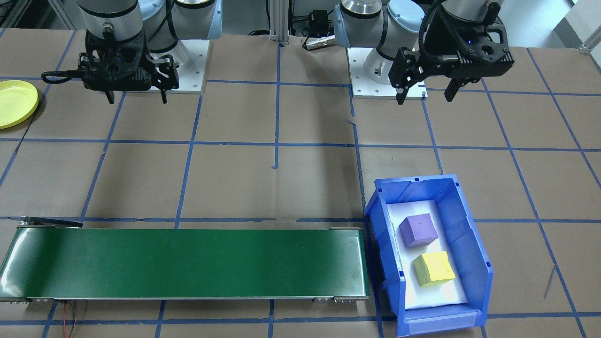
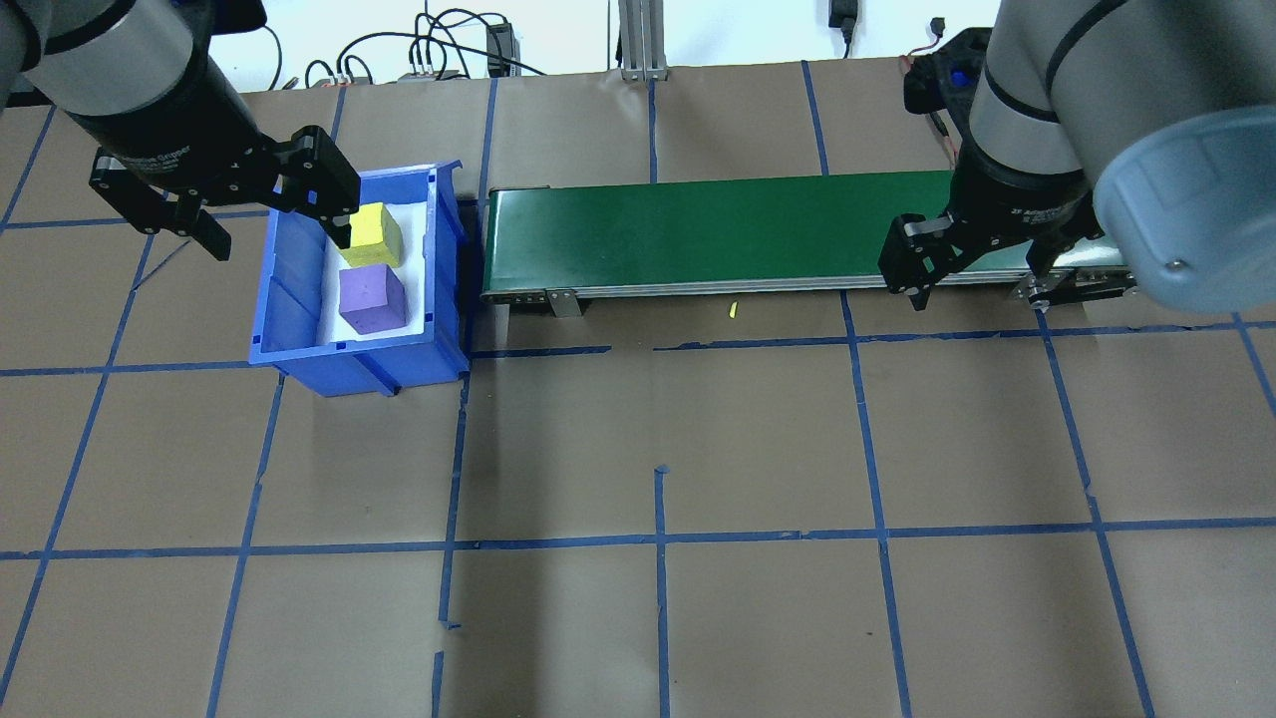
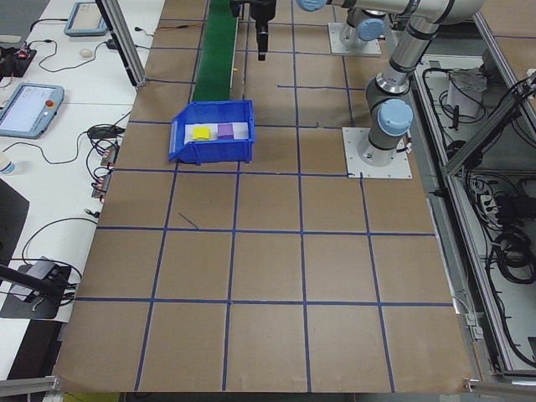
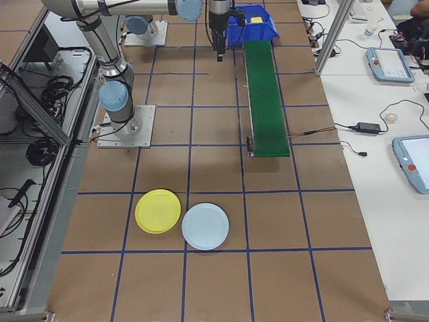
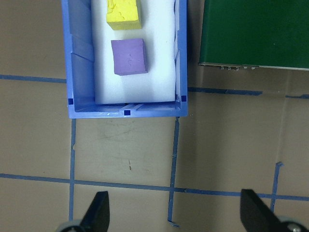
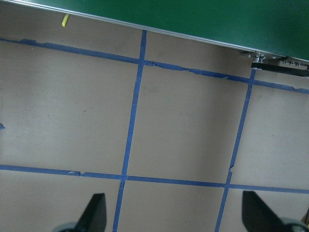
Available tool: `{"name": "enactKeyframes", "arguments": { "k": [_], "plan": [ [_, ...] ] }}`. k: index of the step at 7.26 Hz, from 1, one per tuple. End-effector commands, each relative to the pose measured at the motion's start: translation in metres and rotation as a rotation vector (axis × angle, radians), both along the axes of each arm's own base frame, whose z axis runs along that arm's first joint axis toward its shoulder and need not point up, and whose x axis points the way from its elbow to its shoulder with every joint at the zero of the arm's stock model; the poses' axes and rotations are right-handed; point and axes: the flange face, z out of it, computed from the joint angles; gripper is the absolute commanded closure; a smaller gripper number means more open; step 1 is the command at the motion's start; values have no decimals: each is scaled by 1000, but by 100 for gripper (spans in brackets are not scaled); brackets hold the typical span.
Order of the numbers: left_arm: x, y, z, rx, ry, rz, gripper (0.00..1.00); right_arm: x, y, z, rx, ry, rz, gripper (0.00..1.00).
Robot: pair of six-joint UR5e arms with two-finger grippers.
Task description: Move block left to right into plate
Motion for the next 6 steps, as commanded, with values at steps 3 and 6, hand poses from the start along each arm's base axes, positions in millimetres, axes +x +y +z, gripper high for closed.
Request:
{"name": "enactKeyframes", "arguments": {
  "k": [3, 6],
  "plan": [
    [-1, 0, -7, 13, 1, -3, 5, 10, -1, -5, 15, -75, -5, 0],
    [13, -11, -18, 37, -28, -11, 5, 10, 4, -1, 14, -76, 12, 0]
  ]
}}
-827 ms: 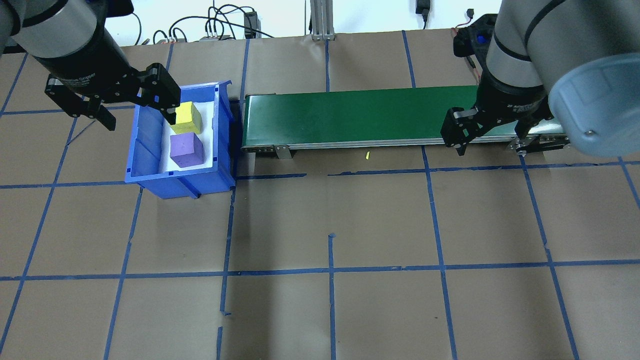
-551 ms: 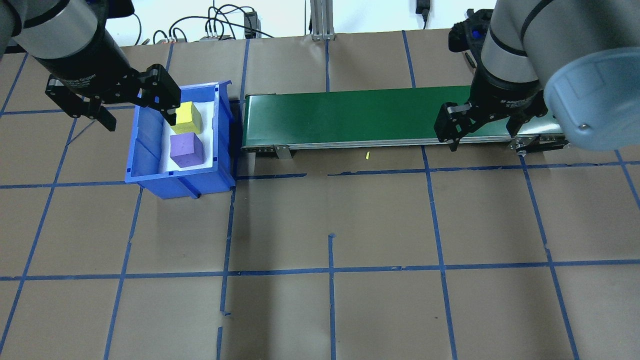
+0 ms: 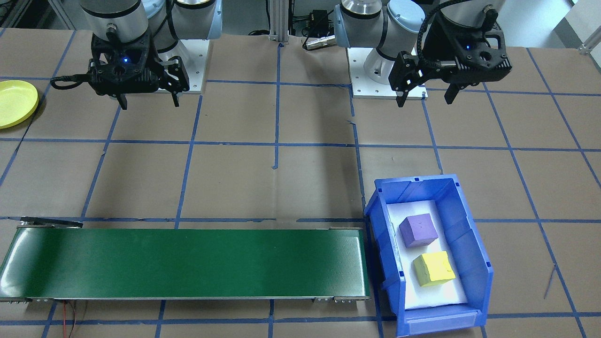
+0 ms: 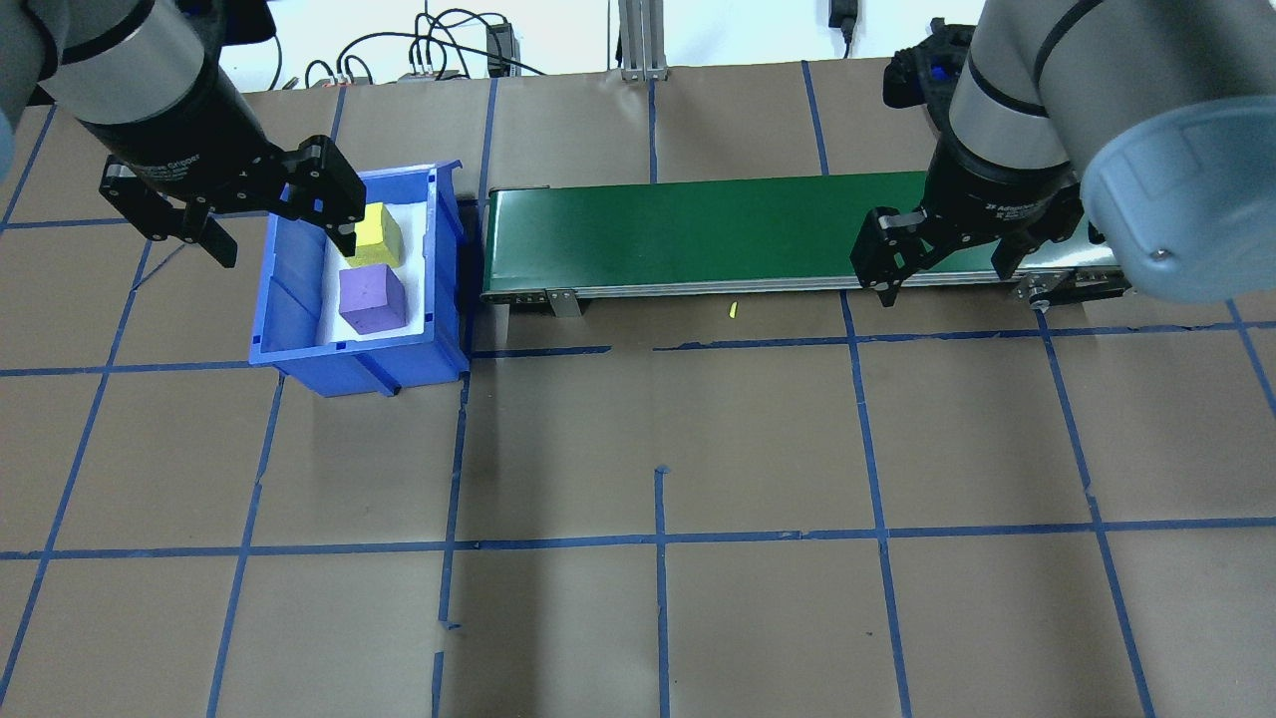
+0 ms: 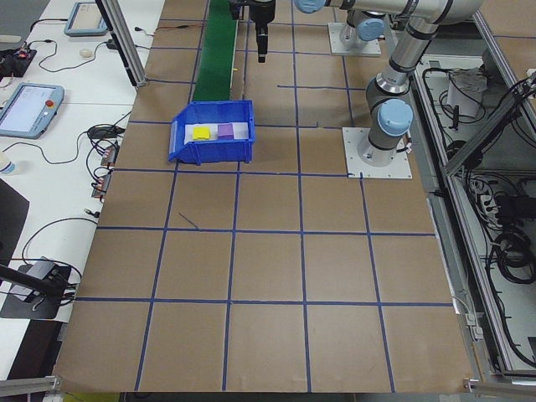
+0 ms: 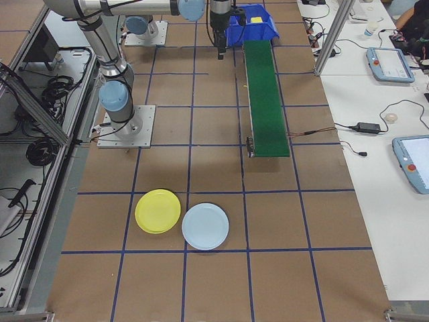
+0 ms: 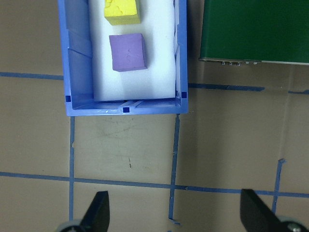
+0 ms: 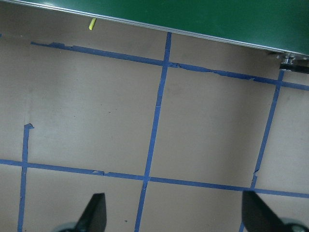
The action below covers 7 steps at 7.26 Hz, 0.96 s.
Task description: Move block left to right into plate
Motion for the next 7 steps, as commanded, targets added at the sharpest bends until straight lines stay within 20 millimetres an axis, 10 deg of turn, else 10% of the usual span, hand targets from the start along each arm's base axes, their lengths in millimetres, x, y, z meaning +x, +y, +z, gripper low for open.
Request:
{"name": "enactKeyframes", "arguments": {
  "k": [1, 3, 7],
  "plan": [
    [41, -39, -39, 33, -11, 51, 5, 0, 4, 0, 10, 0, 11, 0],
    [104, -83, -87, 62, 114, 172, 5, -2, 9, -21, 64, 6, 13, 0],
    [115, -128, -213, 75, 129, 120, 6, -1, 9, -18, 56, -1, 22, 0]
  ]
}}
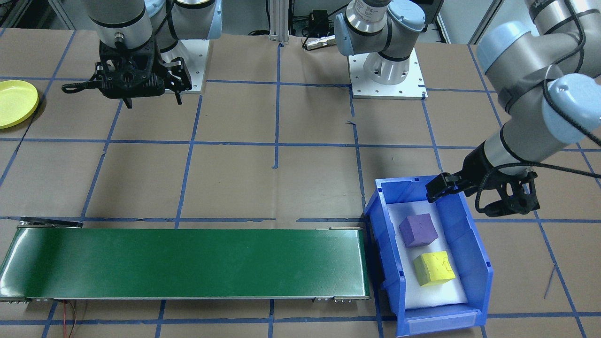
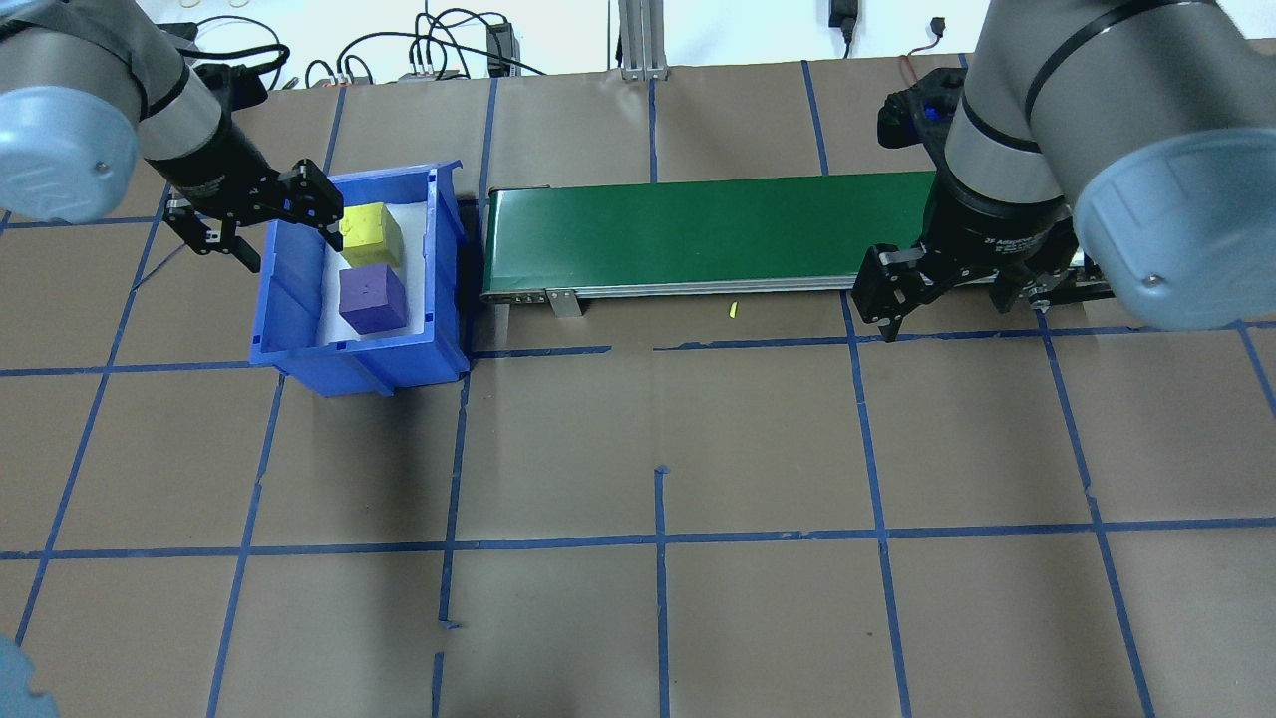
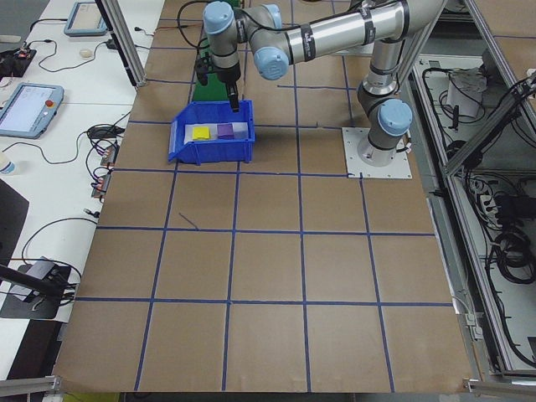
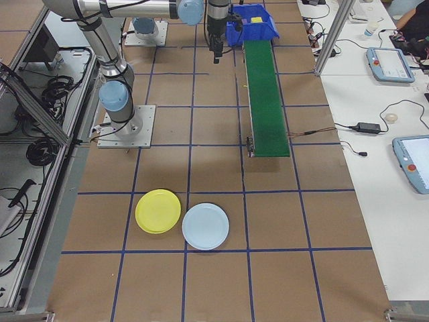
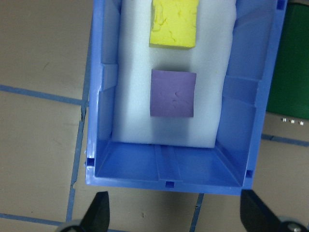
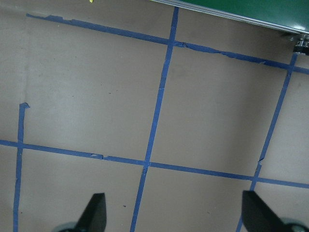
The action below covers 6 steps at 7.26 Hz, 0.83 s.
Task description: Move block left to right into plate
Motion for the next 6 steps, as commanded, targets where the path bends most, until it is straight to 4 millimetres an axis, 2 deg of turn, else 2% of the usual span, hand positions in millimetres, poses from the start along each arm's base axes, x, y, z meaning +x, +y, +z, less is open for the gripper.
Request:
{"name": "enactKeyframes", "arguments": {
  "k": [1, 2, 6],
  "plan": [
    [4, -13, -56, -33, -6, -1, 6, 3, 0, -1, 2, -27, -2, 0],
    [5, -20, -76, -28, -4, 5, 6, 4, -1, 1, 0, -38, -4, 0],
    [-5, -22, -80, -27, -8, -13, 7, 3, 0, -2, 7, -37, -6, 0]
  ]
}}
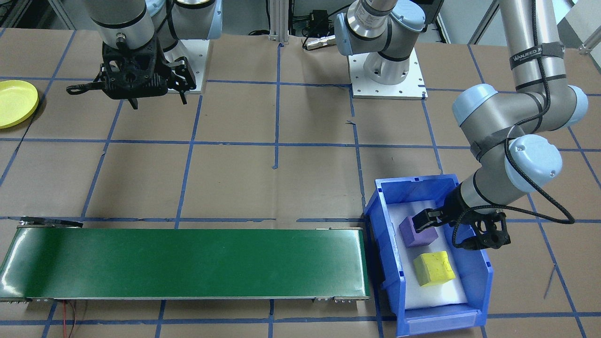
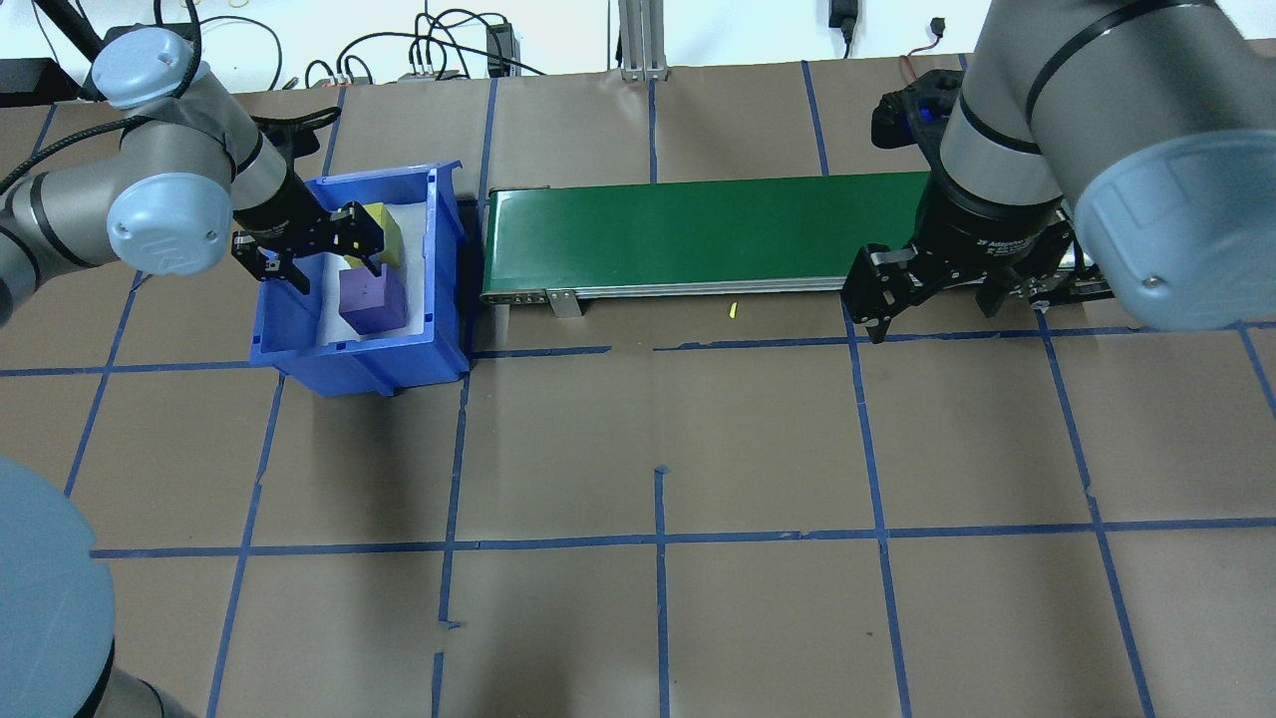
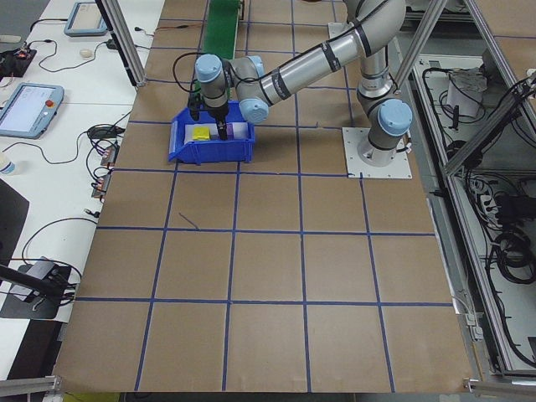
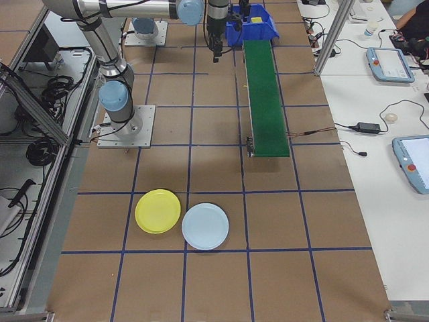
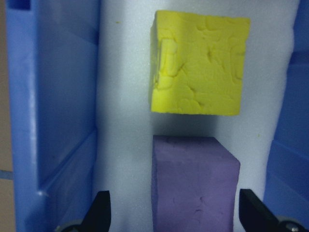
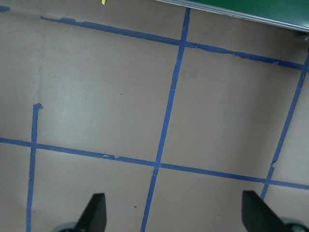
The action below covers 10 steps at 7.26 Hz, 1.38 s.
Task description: Move block left to right into plate
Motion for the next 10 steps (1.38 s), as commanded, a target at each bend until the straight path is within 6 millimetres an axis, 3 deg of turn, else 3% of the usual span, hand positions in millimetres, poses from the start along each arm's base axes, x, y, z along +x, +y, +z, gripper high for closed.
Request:
{"name": "enactKeyframes", "arguments": {
  "k": [1, 3, 4, 6, 7, 8, 10],
  "plan": [
    [-11, 0, -1, 3, -4, -21, 7, 0, 0, -1, 1, 2, -2, 0],
    [-12, 1, -21, 32, 3, -17, 8, 0, 0, -1, 1, 3, 0, 0],
    [-12, -2, -38, 41, 6, -29, 27, 0, 0, -1, 1, 3, 0, 0],
    [-11, -4, -41, 34, 11, -156, 58, 0, 0, -1, 1, 3, 0, 0],
    [-11, -7, -26, 7, 5, -192, 63, 0, 0, -1, 1, 3, -2, 0],
    [-11, -6, 5, -40, -9, -184, 64, 0, 0, -1, 1, 3, 0, 0],
    [-15, 2, 88, -39, -9, -170, 64, 0, 0, -1, 3, 3, -2, 0]
  ]
}}
